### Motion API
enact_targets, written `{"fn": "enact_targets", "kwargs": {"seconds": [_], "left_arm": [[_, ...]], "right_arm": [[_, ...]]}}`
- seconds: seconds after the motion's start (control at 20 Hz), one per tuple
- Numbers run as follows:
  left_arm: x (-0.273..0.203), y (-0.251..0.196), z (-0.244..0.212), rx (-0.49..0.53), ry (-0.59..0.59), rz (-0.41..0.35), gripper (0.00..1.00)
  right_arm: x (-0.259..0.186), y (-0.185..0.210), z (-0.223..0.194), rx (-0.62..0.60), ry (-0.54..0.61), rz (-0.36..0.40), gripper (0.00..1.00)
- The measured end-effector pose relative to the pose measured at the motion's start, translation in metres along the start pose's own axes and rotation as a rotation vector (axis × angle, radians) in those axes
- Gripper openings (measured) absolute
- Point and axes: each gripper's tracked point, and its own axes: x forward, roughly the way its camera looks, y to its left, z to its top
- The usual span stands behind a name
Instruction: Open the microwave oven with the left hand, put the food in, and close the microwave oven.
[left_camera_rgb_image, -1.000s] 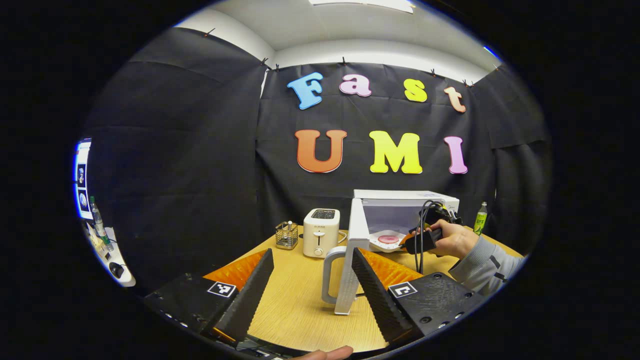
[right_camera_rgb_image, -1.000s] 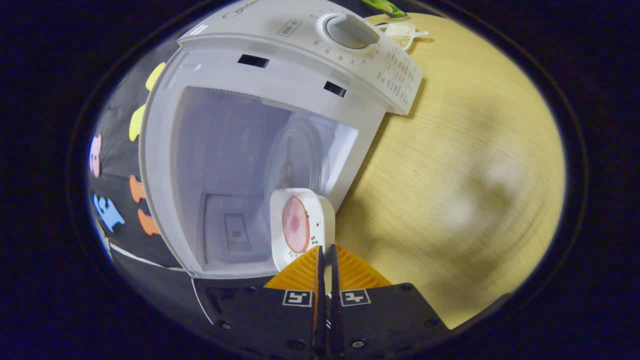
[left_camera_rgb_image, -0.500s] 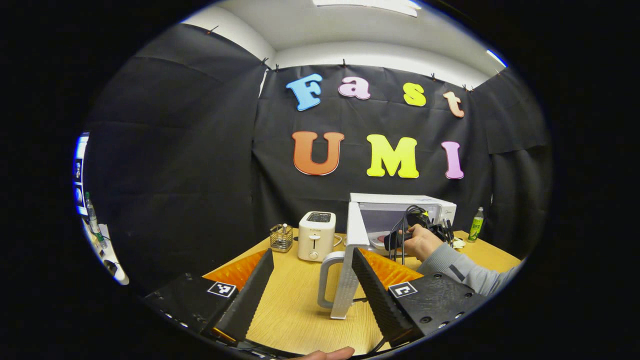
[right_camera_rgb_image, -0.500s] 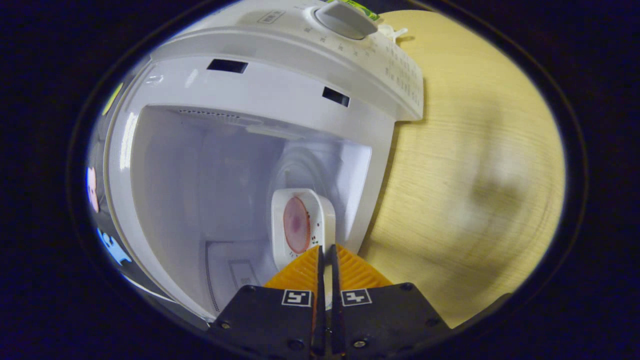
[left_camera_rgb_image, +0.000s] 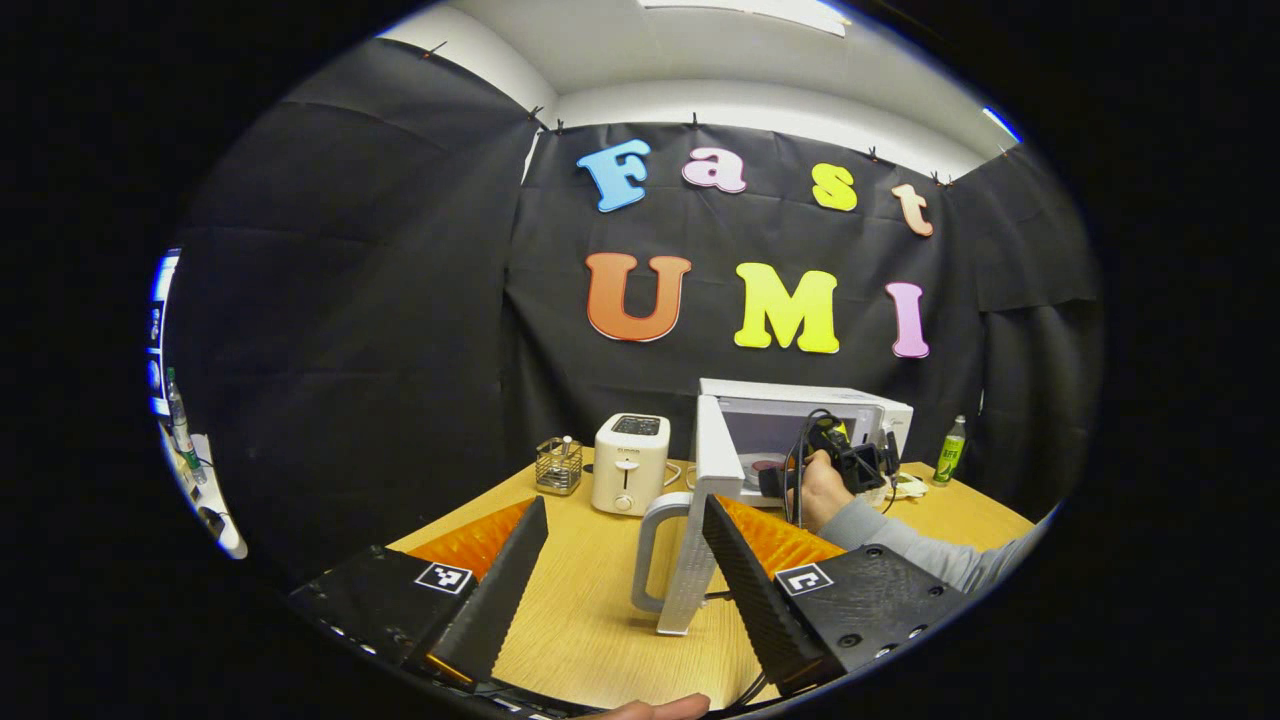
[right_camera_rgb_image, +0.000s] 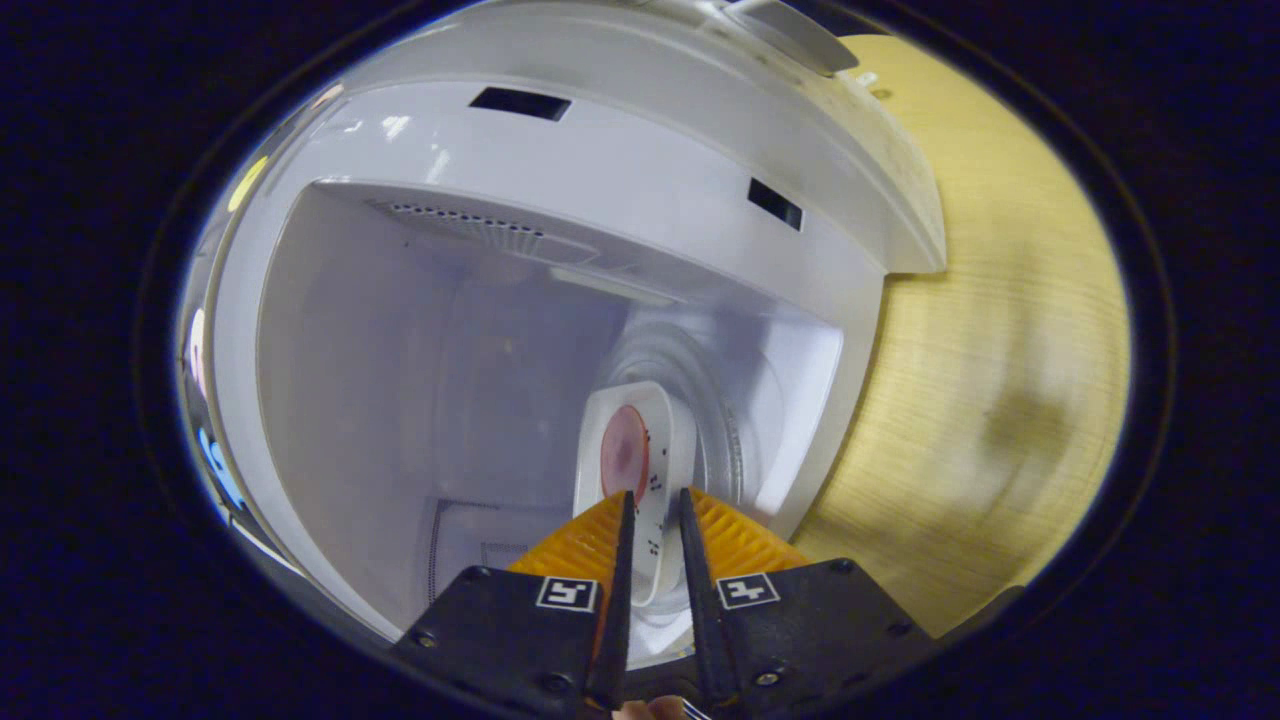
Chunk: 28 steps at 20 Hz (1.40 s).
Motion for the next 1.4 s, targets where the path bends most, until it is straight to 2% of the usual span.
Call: {"fn": "enact_targets", "kwargs": {"seconds": [0.15,0.2,0.3,0.35,0.4,0.45,0.55,0.8,0.85,0.9,1.05,1.1,1.15,1.2,1.25,1.3,1.35,1.4], "left_arm": [[0.001,0.0,0.001,0.001,-0.005,0.001,0.94],[0.0,0.002,0.002,0.002,-0.008,0.003,0.94],[0.0,0.005,0.002,0.004,-0.008,0.009,0.94],[0.0,0.005,0.002,0.004,-0.006,0.012,0.94],[0.001,0.005,0.002,0.004,-0.003,0.012,0.94],[0.0,0.007,0.003,0.006,-0.001,0.013,0.94],[-0.002,0.01,0.006,0.016,-0.004,0.017,0.94],[0.002,0.024,0.009,0.041,-0.016,0.039,0.94],[0.002,0.026,0.007,0.033,-0.009,0.036,0.94],[0.003,0.028,0.007,0.025,-0.007,0.032,0.94],[0.005,0.039,0.011,-0.002,-0.017,0.048,0.93],[0.008,0.047,0.013,-0.011,-0.022,0.075,0.78],[0.008,0.051,0.014,-0.008,-0.019,0.085,0.77],[0.009,0.053,0.016,0.001,-0.02,0.087,0.87],[0.009,0.053,0.019,0.008,-0.022,0.082,0.7],[0.009,0.052,0.02,0.022,-0.025,0.073,0.72],[0.01,0.045,0.021,0.042,-0.023,0.043,0.55],[0.01,0.047,0.022,0.057,-0.026,0.045,0.36]], "right_arm": [[-0.01,0.015,0.011,-0.117,-0.059,0.047,0.53],[-0.013,0.016,0.016,-0.16,-0.089,0.055,0.84],[-0.024,0.014,0.02,-0.242,-0.12,0.038,0.89],[-0.029,0.018,0.022,-0.272,-0.122,0.052,1.0],[-0.034,0.014,0.02,-0.312,-0.122,0.052,0.88],[-0.042,0.011,0.019,-0.35,-0.111,0.038,0.99],[-0.056,0.011,0.019,-0.477,-0.113,0.046,0.99],[-0.108,0.028,0.021,-0.84,-0.143,0.137,1.0],[-0.121,0.032,0.022,-0.902,-0.149,0.156,0.89],[-0.133,0.035,0.022,-0.955,-0.152,0.173,1.0],[-0.179,0.041,0.031,-1.046,-0.17,0.212,1.0],[-0.196,0.04,0.034,-1.06,-0.174,0.22,0.89],[-0.213,0.041,0.037,-1.073,-0.178,0.235,0.89],[-0.232,0.048,0.043,-1.091,-0.196,0.254,1.0],[-0.252,0.048,0.05,-1.118,-0.212,0.262,1.0],[-0.268,0.045,0.054,-1.144,-0.22,0.269,1.0],[-0.286,0.041,0.059,-1.174,-0.22,0.269,1.0],[-0.311,0.04,0.068,-1.193,-0.246,0.274,1.0]]}}
